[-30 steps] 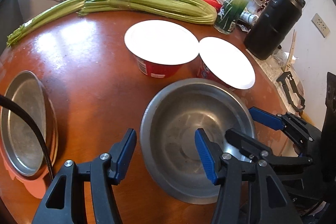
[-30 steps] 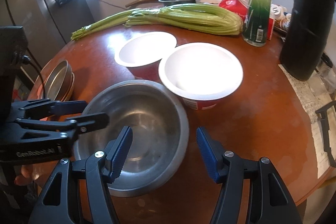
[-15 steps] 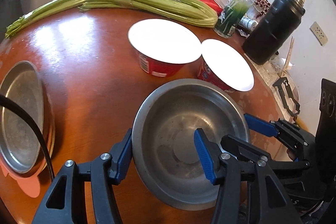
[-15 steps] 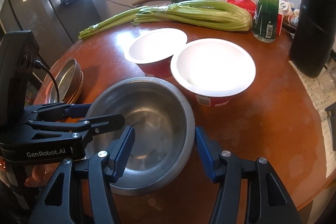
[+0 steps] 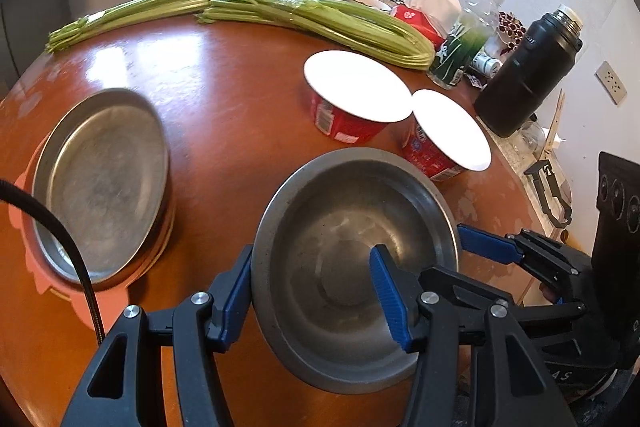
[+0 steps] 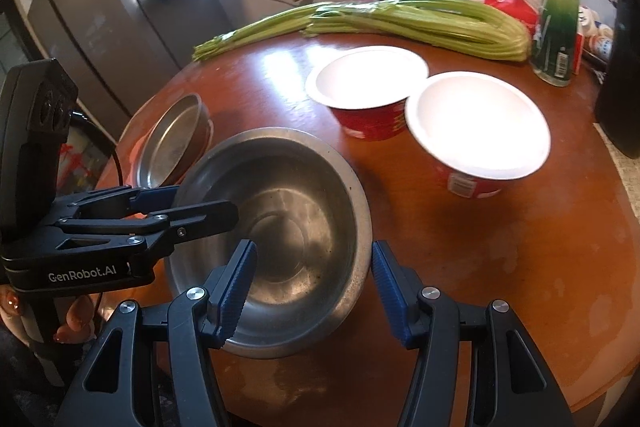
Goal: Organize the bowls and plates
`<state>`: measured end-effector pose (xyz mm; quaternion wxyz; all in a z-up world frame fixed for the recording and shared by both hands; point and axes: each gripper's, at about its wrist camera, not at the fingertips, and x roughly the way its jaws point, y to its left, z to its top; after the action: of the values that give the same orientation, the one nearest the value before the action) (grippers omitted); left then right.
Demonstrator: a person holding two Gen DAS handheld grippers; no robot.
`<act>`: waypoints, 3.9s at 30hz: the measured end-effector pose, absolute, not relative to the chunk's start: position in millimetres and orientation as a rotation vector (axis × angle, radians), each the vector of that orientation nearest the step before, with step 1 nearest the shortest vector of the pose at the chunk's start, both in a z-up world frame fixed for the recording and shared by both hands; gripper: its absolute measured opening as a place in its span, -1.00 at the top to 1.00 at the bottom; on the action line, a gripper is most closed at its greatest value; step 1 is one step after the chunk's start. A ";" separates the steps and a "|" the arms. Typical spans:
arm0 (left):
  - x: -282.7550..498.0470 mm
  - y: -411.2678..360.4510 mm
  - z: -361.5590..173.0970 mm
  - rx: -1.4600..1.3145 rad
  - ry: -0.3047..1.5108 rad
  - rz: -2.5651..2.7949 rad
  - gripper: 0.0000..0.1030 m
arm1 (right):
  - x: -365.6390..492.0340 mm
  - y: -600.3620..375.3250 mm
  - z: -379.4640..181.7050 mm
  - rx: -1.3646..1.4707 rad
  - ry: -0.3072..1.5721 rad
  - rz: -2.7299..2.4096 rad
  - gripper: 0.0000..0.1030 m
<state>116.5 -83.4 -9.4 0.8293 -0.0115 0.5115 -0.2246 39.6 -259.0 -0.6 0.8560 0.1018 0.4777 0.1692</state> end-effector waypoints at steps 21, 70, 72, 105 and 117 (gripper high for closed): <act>117.7 -89.9 -22.2 0.023 1.111 -0.469 -0.10 | 41.3 -257.3 -7.8 0.214 1.036 0.357 -0.19; 138.7 -87.0 8.3 0.044 1.032 -0.468 -0.11 | 90.5 -275.7 2.6 0.372 1.034 0.320 -0.19; 145.4 -88.7 12.3 0.045 1.023 -0.460 -0.11 | 97.7 -275.3 1.0 0.383 1.039 0.318 -0.19; 250.8 -115.2 -3.1 -0.068 1.083 -0.418 -0.11 | 163.4 -304.3 -16.0 0.507 0.976 0.136 -0.12; 273.1 -133.9 -27.2 -0.053 1.146 -0.448 0.11 | 171.6 -297.6 -20.8 0.402 0.992 0.166 0.07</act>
<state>273.1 -133.9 -27.2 0.8163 -0.0248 0.5374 -0.2102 171.6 -297.6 -20.8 0.8568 0.1915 0.4721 0.0791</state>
